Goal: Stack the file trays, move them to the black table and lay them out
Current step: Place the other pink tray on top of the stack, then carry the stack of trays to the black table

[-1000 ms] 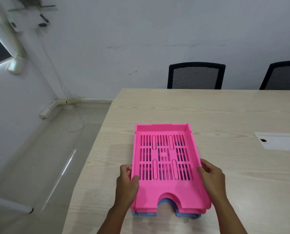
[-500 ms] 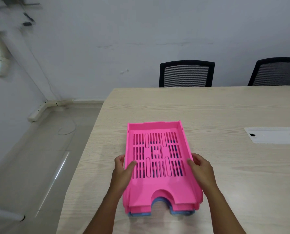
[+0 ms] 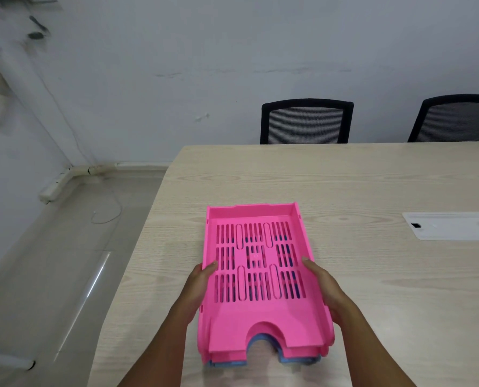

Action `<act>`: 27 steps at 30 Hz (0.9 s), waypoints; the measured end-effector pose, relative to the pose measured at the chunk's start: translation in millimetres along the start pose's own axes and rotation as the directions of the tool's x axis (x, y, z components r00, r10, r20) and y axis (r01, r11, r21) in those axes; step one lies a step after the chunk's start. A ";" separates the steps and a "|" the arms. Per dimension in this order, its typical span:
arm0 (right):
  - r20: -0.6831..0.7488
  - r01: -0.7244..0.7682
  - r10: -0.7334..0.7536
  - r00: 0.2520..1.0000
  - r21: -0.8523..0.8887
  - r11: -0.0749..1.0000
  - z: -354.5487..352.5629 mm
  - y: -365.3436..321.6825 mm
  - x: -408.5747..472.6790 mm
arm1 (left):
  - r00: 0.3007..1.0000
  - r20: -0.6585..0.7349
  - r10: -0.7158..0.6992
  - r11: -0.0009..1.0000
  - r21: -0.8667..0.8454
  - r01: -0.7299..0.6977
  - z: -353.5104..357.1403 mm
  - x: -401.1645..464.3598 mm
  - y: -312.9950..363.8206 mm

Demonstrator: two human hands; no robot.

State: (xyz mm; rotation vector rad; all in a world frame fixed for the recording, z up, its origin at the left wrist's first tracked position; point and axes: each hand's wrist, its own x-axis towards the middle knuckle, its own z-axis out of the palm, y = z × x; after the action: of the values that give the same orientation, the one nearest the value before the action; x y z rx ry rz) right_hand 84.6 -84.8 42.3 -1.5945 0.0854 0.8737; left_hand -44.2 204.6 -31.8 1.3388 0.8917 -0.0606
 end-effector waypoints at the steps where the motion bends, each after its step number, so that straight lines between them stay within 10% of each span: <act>1: 0.003 -0.008 0.008 1.000 0.000 1.000 -1.7 0.2 4.0 | 1.000 0.002 0.012 1.000 -0.009 -0.012 0.7 1.1 1.4; 11: 0.032 0.020 -0.021 0.999 0.027 0.999 -5.7 10.2 11.5 | 0.997 0.073 -0.002 0.996 -0.089 0.009 14.1 -54.0 35.5; 27: 0.193 0.075 -0.065 0.979 -0.045 0.996 38.5 2.2 1.1 | 0.976 -0.198 0.089 0.979 -0.162 -0.122 -24.5 -115.5 13.1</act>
State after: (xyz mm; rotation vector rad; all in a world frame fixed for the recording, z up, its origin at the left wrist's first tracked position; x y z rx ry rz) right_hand 65.8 -51.1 41.4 -1.5440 -0.1301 0.9758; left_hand -128.6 178.2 47.3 1.2405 0.9618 0.2267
